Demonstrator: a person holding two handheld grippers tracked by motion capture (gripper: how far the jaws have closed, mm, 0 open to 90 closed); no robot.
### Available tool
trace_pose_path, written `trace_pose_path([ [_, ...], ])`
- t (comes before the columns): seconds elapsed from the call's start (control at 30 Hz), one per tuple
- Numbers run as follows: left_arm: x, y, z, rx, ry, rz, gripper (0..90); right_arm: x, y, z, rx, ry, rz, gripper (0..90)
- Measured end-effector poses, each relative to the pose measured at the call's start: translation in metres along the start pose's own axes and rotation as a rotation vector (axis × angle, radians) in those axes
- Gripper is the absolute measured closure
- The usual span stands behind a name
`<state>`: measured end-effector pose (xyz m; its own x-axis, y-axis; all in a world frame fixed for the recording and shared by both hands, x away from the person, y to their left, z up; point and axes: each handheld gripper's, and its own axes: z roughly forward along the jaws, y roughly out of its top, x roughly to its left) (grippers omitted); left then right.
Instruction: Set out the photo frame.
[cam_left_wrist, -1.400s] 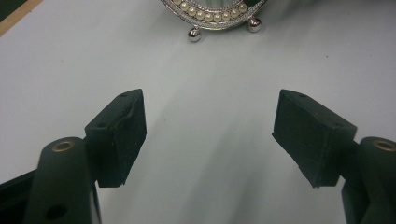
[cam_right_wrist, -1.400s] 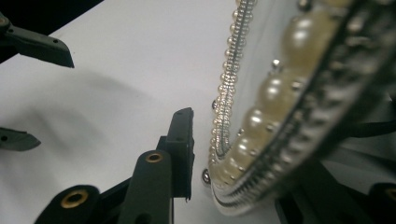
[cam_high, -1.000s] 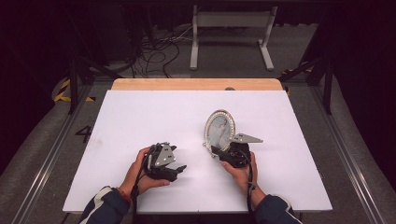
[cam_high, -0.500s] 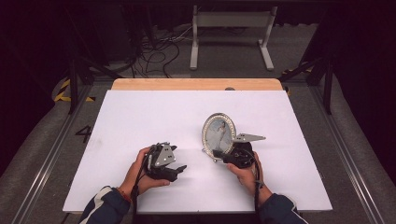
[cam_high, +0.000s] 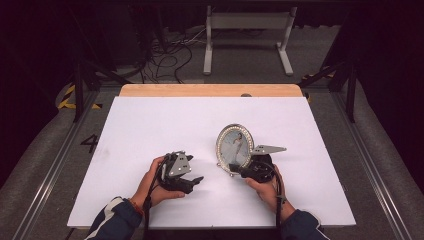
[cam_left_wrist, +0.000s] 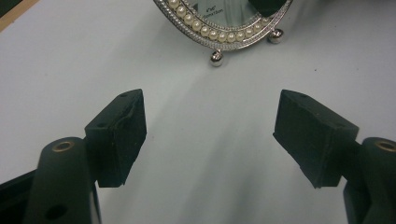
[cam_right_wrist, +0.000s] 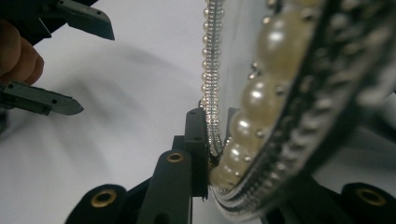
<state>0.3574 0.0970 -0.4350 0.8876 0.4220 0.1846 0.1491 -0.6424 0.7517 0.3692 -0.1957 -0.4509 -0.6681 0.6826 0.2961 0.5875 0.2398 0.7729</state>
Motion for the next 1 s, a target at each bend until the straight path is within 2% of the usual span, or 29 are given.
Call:
trace_pose_path([
  [0.1,0.002,0.004,0.006,-0.018,-0.022,-0.012,25.8,0.004,0.000,-0.004,0.000,-0.020,-0.039,72.6],
  [0.3,0.009,0.010,0.016,-0.034,-0.054,-0.035,25.6,0.008,0.000,-0.015,-0.016,-0.062,-0.075,69.1],
  [0.33,0.011,0.011,0.018,-0.052,-0.059,-0.053,25.5,0.011,0.000,-0.020,-0.024,-0.079,-0.093,68.3],
  [0.47,0.018,0.014,0.023,-0.075,-0.078,-0.083,25.5,0.014,-0.001,-0.031,-0.041,-0.108,-0.119,66.8],
  [0.63,0.026,0.021,0.033,-0.095,-0.108,-0.115,25.2,0.015,-0.003,-0.040,-0.058,-0.136,-0.129,66.4],
  [0.7,0.029,0.024,0.038,-0.103,-0.112,-0.112,25.3,0.017,-0.005,-0.048,-0.081,-0.148,-0.129,66.5],
  [0.9,0.036,0.029,0.047,-0.113,-0.124,-0.142,24.4,0.019,-0.009,-0.058,-0.106,-0.166,-0.115,72.8],
  [1.0,0.041,0.033,0.053,-0.136,-0.154,-0.160,24.4,0.019,-0.010,-0.063,-0.126,-0.182,-0.108,74.8],
])
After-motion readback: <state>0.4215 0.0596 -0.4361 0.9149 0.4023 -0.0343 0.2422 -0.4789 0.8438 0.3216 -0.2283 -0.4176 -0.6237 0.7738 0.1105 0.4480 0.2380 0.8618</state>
